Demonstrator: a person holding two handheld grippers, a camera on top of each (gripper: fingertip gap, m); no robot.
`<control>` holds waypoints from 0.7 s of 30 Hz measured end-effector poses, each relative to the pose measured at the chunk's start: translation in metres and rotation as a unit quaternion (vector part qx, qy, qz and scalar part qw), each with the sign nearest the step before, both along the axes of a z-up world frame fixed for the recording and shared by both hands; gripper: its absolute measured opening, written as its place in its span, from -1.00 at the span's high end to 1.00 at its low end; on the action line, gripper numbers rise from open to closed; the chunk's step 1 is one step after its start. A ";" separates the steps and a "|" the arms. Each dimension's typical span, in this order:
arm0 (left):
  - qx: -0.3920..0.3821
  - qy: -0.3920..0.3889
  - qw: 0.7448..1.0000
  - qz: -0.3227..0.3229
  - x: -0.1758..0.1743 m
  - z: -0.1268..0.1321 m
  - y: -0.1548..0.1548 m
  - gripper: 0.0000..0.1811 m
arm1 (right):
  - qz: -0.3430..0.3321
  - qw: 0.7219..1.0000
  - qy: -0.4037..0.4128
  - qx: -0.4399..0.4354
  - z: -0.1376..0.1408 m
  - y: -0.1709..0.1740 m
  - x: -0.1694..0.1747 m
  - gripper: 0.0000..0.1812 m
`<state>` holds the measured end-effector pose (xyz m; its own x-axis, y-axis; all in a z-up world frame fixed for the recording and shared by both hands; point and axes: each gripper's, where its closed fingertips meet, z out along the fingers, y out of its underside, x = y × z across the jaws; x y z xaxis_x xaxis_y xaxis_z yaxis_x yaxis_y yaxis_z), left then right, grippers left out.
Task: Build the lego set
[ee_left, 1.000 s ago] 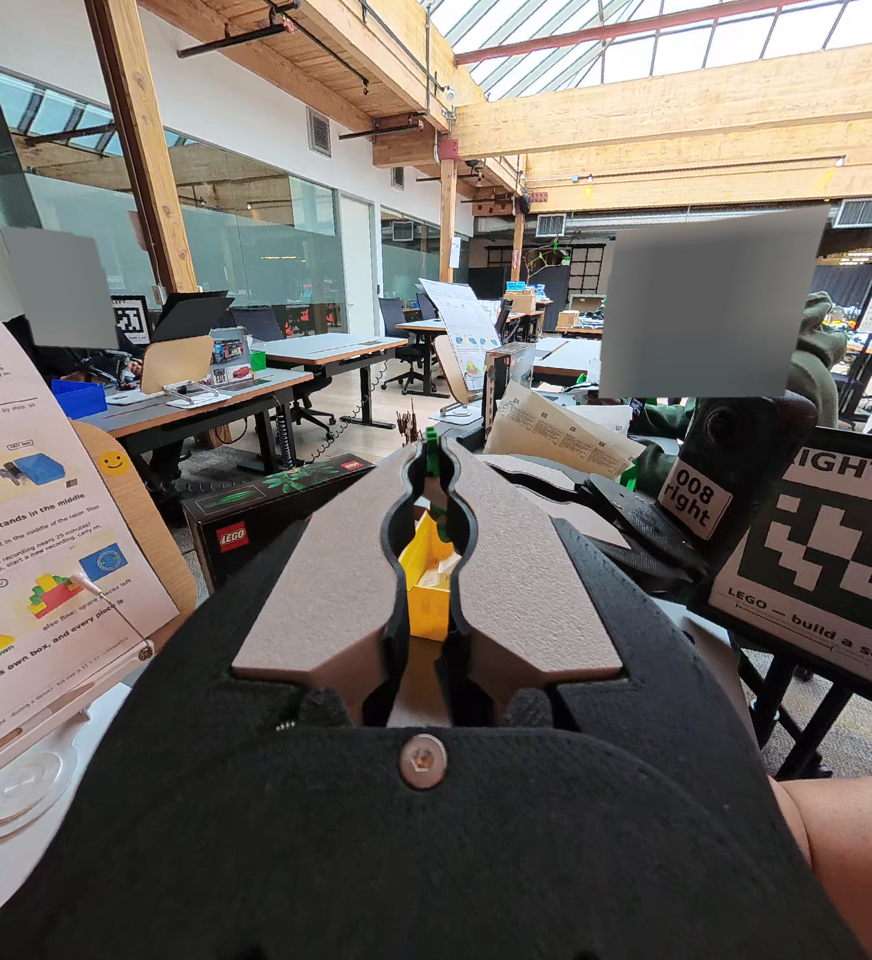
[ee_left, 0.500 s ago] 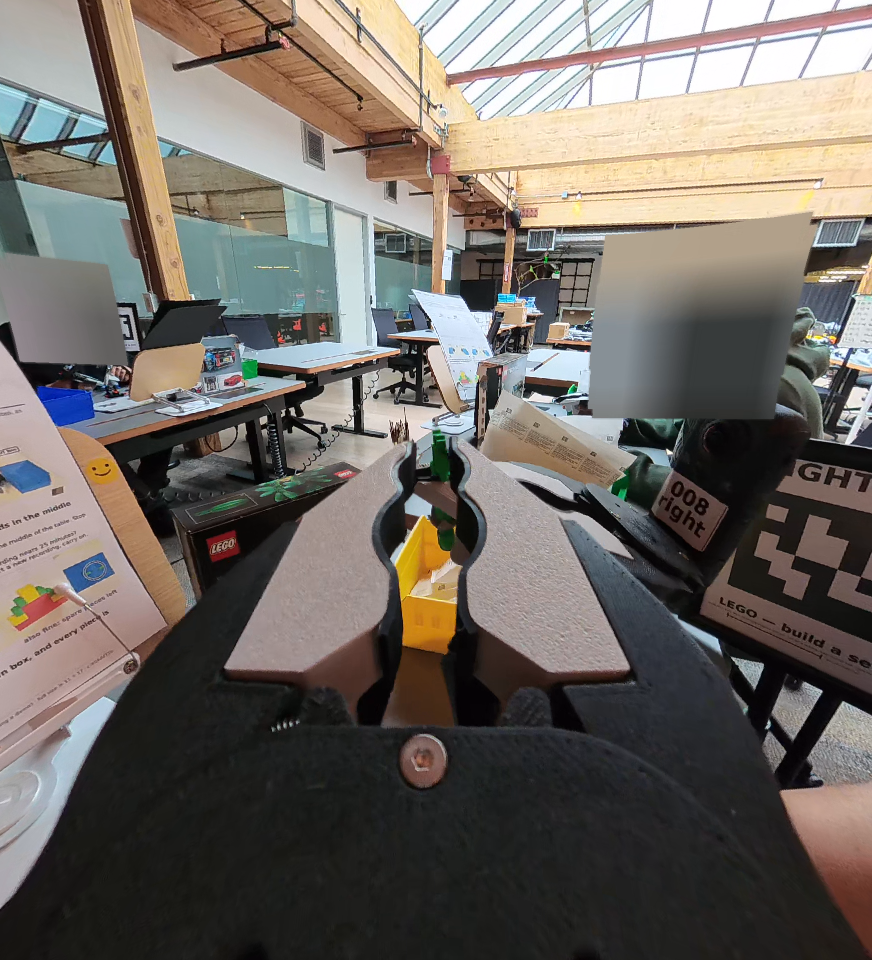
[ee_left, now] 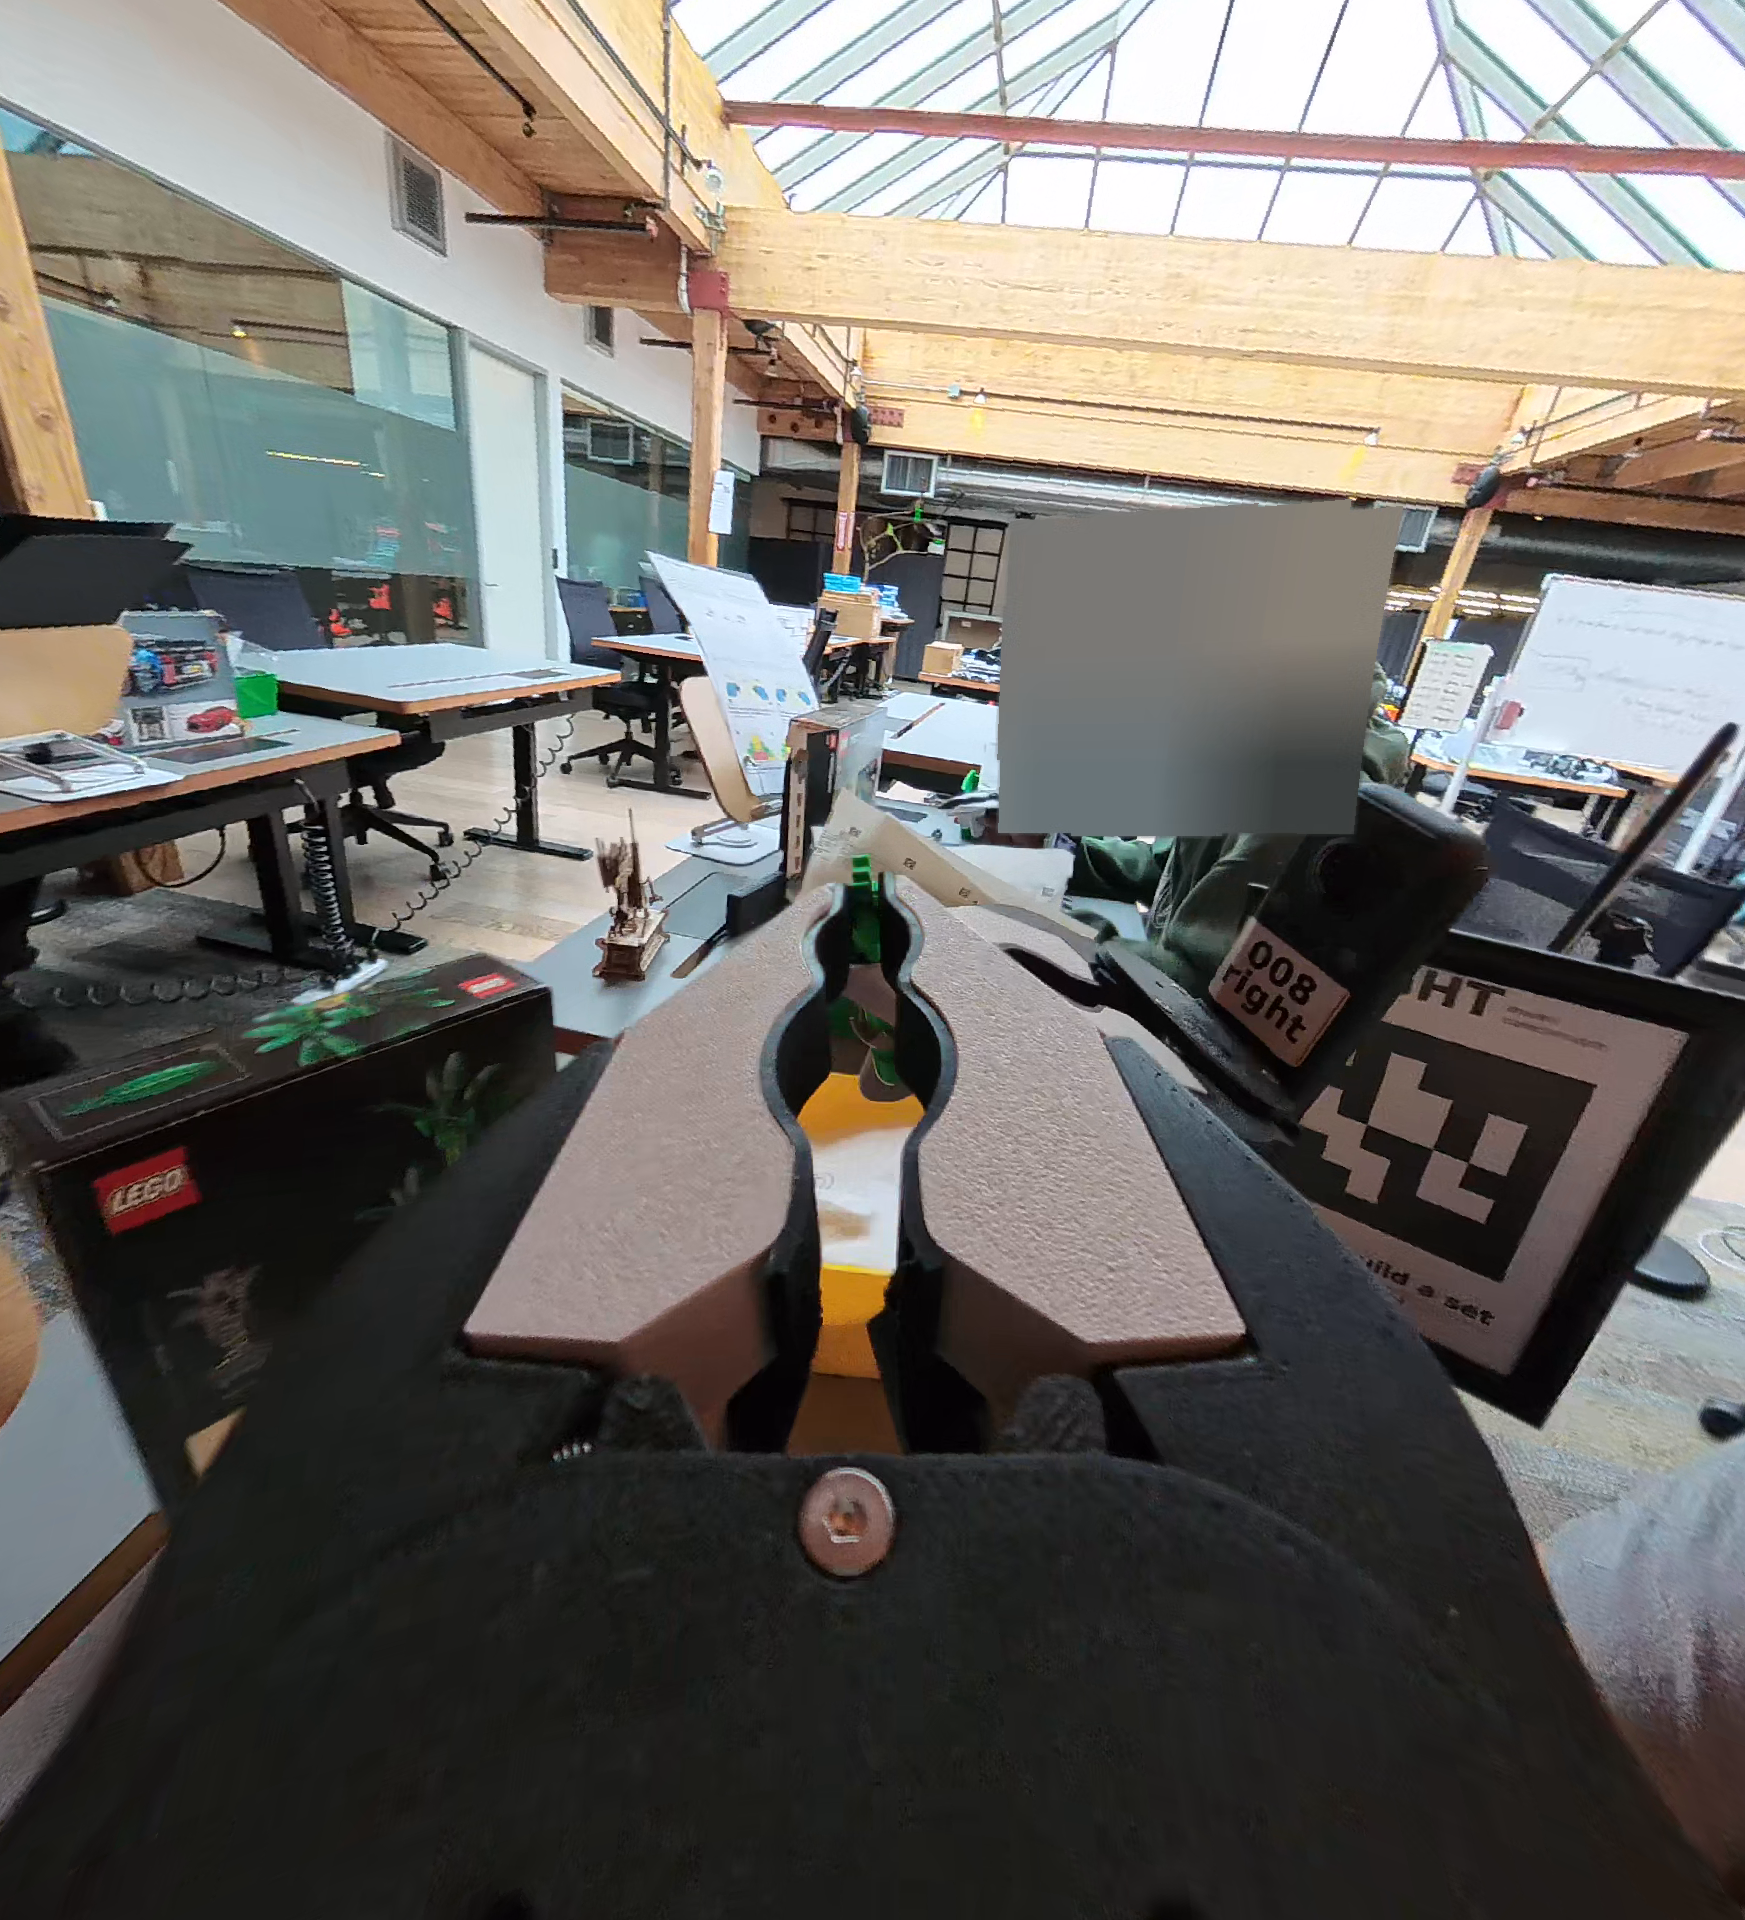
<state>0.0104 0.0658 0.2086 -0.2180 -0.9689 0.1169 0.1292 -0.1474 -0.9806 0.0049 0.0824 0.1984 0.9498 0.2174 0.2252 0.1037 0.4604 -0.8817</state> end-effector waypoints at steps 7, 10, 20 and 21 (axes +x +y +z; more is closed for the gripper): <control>-0.003 -0.012 0.999 -0.048 0.021 0.002 -0.015 0.98 | -0.014 1.000 0.005 -0.006 0.003 -0.017 0.023 0.95; -0.007 -0.016 0.999 -0.045 0.019 -0.002 -0.007 0.99 | -0.012 1.000 -0.003 -0.018 -0.002 -0.010 0.021 0.94; -0.018 -0.022 0.999 -0.030 -0.005 -0.018 0.018 0.98 | 0.053 0.995 -0.020 -0.079 -0.023 0.013 -0.002 0.90; -0.021 -0.022 0.999 -0.030 -0.008 -0.020 0.020 0.98 | 0.056 0.995 -0.022 -0.085 -0.025 0.015 -0.004 0.87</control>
<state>0.0023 0.0862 0.1887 -0.2804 -0.9487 0.1461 0.1611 -0.1965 -0.9672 0.0011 0.0972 0.1737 0.9077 0.3589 0.2174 0.1012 0.3155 -0.9435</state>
